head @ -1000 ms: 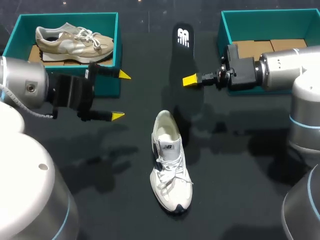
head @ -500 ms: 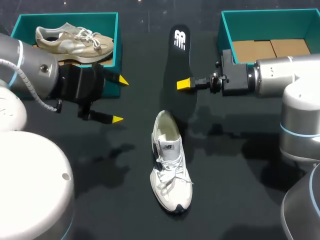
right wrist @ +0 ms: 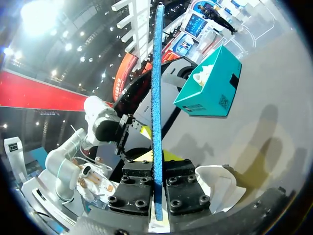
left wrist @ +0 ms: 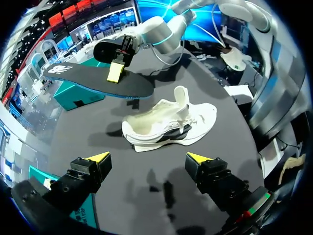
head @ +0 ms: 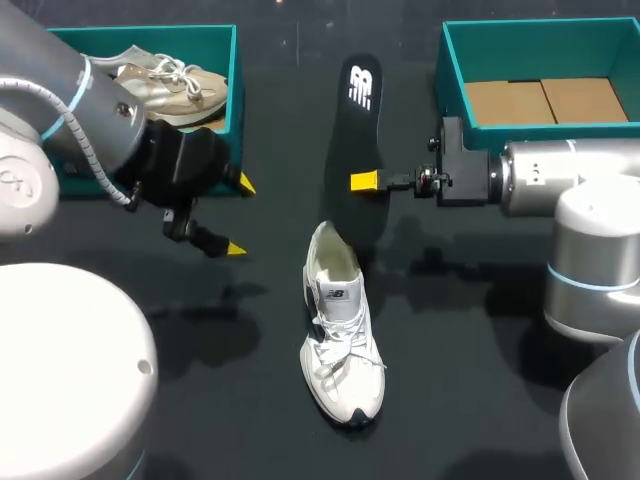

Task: Take the shoe out of the shoebox, open the shoe tongue, remove and reinsert the insole, then place the shoe into the shoebox

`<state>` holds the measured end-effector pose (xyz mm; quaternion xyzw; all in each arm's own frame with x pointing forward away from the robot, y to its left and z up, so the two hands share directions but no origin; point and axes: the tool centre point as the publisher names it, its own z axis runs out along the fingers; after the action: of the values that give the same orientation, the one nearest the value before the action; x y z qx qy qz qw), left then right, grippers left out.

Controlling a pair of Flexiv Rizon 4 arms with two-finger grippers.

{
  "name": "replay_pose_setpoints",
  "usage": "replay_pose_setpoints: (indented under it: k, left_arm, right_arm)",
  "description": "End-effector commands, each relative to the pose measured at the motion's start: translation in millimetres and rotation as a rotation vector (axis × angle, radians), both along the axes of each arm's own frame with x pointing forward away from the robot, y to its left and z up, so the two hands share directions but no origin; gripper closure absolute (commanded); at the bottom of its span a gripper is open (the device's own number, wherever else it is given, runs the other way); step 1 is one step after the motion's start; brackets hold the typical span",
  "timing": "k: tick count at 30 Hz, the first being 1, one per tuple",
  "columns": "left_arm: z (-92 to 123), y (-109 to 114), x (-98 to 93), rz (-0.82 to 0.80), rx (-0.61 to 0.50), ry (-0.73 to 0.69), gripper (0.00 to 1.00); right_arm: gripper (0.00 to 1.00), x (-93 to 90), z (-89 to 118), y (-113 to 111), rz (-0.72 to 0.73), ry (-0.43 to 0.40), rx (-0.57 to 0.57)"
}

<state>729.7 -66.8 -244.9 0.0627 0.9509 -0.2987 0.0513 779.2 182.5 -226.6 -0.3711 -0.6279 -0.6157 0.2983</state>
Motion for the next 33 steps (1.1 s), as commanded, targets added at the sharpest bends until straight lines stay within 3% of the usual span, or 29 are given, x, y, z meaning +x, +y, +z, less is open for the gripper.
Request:
replay_pose_setpoints:
  k: [1, 8, 21, 33]
  left_arm:
    - [4, -5, 6.6, -0.030, 0.073, 0.052, 0.00]
    - [4, -5, 6.6, -0.030, 0.073, 0.052, 0.00]
    - [-26, -1, 1.5, 0.066, 0.176, 0.207, 0.00]
    - [-32, -4, 2.3, 0.070, 0.195, 0.198, 0.00]
  right_arm:
    - [1.00, -0.6, 0, 2, -0.002, 0.000, -0.002]
    - [1.00, -0.6, 0, 2, -0.002, 0.000, -0.002]
    - [1.00, -4.5, -11, 17, 0.018, -0.091, 0.043]
    - [1.00, -4.7, -11, 17, 0.011, -0.096, 0.036]
